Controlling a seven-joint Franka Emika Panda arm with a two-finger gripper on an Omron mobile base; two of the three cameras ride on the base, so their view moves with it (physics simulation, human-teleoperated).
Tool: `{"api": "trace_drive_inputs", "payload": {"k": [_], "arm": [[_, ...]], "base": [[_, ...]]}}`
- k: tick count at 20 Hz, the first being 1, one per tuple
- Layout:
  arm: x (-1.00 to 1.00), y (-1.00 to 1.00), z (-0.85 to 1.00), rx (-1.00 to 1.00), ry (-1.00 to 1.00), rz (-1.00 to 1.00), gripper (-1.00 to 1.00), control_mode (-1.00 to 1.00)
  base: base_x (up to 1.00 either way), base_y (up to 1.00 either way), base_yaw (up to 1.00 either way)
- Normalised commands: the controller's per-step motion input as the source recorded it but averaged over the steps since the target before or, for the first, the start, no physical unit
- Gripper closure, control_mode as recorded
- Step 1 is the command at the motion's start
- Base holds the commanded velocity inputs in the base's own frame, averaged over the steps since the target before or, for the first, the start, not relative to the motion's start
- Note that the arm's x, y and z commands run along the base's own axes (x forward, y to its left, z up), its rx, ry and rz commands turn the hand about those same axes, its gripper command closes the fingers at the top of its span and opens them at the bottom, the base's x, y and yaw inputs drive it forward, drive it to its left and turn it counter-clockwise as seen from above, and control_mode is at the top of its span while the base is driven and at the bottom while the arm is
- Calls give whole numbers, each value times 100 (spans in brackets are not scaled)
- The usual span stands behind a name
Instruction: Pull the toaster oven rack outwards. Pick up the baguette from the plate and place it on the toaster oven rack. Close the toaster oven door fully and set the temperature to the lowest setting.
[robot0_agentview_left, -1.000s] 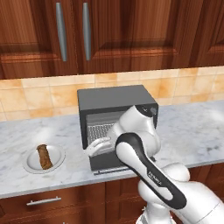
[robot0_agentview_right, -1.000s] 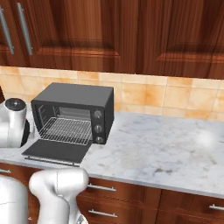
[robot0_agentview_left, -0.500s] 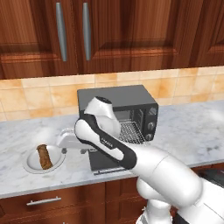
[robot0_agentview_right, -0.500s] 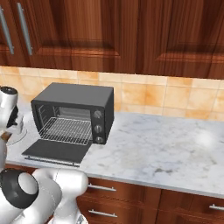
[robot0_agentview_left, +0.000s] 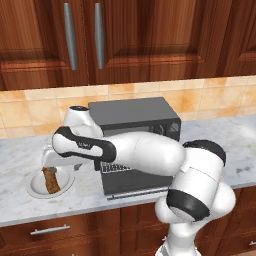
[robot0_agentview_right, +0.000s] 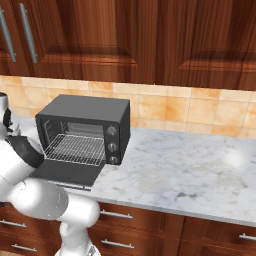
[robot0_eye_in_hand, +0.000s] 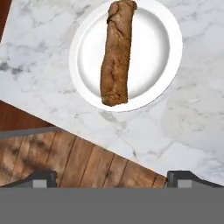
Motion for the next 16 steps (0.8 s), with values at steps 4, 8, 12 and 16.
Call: {"api": "trace_drive_inputs", "payload": {"k": [4, 8, 12, 16], "arm": [[45, 28, -44, -11, 0, 0, -100, -100], [25, 16, -51, -7, -3, 0, -100, -100], [12, 15, -39, -4, -7, 0, -100, -100], [10, 14, -33, -2, -11, 0, -100, -100]], "base": [[0, 0, 0], [0, 0, 0], [0, 0, 0], [0, 0, 0]]}}
